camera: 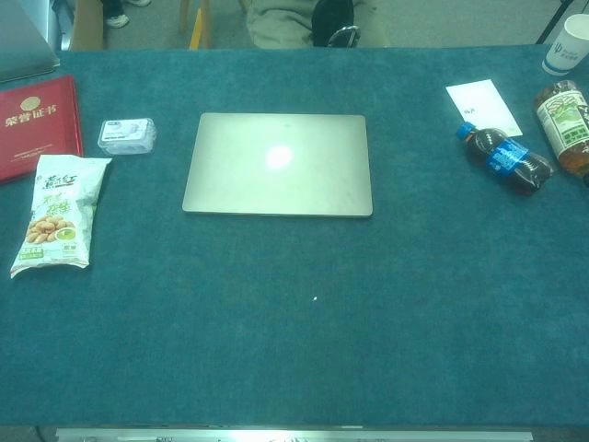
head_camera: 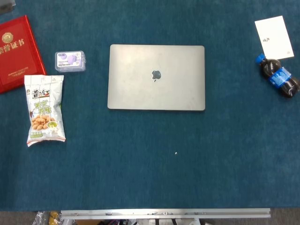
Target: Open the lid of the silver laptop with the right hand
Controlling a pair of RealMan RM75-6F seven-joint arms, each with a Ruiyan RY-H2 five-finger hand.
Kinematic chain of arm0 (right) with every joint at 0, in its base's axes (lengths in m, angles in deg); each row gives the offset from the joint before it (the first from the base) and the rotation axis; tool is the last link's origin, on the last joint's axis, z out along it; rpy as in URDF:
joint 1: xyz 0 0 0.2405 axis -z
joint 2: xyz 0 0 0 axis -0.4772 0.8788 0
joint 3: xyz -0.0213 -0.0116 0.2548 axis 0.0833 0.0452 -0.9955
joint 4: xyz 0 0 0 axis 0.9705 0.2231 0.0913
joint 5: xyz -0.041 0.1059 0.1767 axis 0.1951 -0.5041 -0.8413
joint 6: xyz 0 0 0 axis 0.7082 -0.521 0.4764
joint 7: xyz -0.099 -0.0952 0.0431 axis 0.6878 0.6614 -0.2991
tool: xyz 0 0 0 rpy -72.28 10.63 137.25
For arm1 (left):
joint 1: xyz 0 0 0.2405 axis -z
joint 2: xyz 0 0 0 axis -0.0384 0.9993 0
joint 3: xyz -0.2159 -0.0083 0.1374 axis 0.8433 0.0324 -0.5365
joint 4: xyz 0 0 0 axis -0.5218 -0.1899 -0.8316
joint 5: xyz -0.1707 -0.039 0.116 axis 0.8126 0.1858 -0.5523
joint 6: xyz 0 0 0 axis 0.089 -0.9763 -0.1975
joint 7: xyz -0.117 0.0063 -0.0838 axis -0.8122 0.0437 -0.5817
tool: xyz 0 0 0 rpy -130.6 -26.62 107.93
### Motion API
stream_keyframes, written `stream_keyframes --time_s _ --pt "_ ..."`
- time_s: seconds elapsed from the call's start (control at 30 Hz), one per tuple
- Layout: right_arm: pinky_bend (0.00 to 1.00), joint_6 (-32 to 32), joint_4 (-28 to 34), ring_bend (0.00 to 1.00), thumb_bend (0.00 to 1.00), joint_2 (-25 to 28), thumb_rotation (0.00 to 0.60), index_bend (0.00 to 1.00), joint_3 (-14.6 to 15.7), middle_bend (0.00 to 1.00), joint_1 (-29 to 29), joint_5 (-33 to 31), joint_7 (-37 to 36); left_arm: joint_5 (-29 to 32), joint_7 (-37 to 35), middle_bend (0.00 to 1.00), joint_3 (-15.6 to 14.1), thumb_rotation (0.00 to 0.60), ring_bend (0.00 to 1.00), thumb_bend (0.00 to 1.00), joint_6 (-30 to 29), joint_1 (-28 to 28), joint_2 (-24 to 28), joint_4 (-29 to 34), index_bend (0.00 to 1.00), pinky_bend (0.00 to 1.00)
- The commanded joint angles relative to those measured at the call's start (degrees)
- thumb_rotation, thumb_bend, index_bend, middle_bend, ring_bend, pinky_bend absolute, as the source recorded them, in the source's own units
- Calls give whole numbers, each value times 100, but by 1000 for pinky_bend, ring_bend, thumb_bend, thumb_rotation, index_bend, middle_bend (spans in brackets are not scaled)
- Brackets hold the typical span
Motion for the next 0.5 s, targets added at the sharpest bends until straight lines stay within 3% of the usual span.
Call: stream_keyframes --time_s 0.03,0.5 --pt "332 2 -14 186 261 7 600 203 2 283 0 -1 -17 8 23 301 -3 600 229 416 1 -2 5 28 326 250" --pt "332 84 53 187 261 37 600 203 30 283 -66 90 -225 -35 37 301 -29 600 229 416 -44 -33 95 144 327 250"
